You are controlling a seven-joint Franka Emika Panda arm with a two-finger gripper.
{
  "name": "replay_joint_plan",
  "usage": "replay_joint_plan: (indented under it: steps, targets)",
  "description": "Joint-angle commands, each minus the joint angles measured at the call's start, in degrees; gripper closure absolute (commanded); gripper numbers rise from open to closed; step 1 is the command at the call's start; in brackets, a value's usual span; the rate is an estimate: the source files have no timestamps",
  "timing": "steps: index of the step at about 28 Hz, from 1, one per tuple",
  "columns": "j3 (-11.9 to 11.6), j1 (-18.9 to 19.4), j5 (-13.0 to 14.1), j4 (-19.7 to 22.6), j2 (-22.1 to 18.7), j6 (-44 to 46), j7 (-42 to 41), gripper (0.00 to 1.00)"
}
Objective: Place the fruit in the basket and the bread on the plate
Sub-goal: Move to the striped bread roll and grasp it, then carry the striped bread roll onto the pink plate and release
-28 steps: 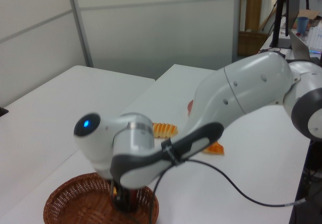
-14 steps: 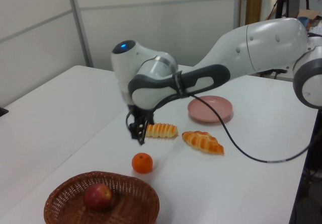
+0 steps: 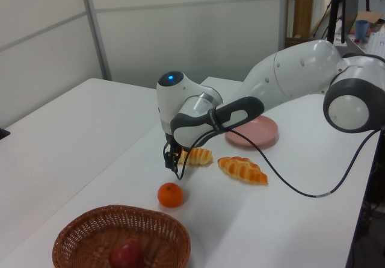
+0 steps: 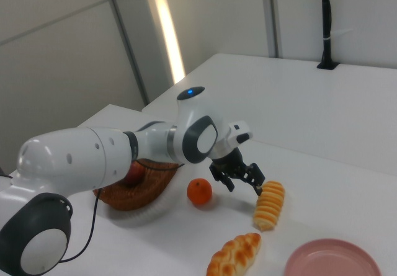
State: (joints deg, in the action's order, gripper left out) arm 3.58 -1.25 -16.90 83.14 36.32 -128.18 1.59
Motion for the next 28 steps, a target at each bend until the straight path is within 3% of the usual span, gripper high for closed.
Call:
replay_joint_plan:
  steps: [1,6,7,8,9,11,12,22,28]
  targets:
    - [-2.52,-0.33,-2.17,0.18,0.51,-2.51,0.26,0.0]
    - [-4.02,-0.59,-3.84,0.18,1.56,-3.83,0.26,0.01]
    - [-4.19,-0.59,-4.45,0.18,1.83,-4.09,0.26,0.08]
    - [-4.37,-0.59,-5.15,0.18,2.09,-4.27,0.26,0.21]
    - [-4.28,-0.77,-6.03,0.27,2.35,-4.53,0.26,0.56]
    - [-4.28,-1.29,-5.78,0.27,2.62,-4.62,0.43,0.89]
    - [-4.28,-1.47,-5.51,0.27,2.71,-4.62,0.61,1.0]
    - [-4.28,-1.91,-3.58,-0.17,2.36,-4.62,1.75,1.0]
    - [-4.37,-6.65,-0.5,-0.17,-1.95,-4.27,1.49,1.0]
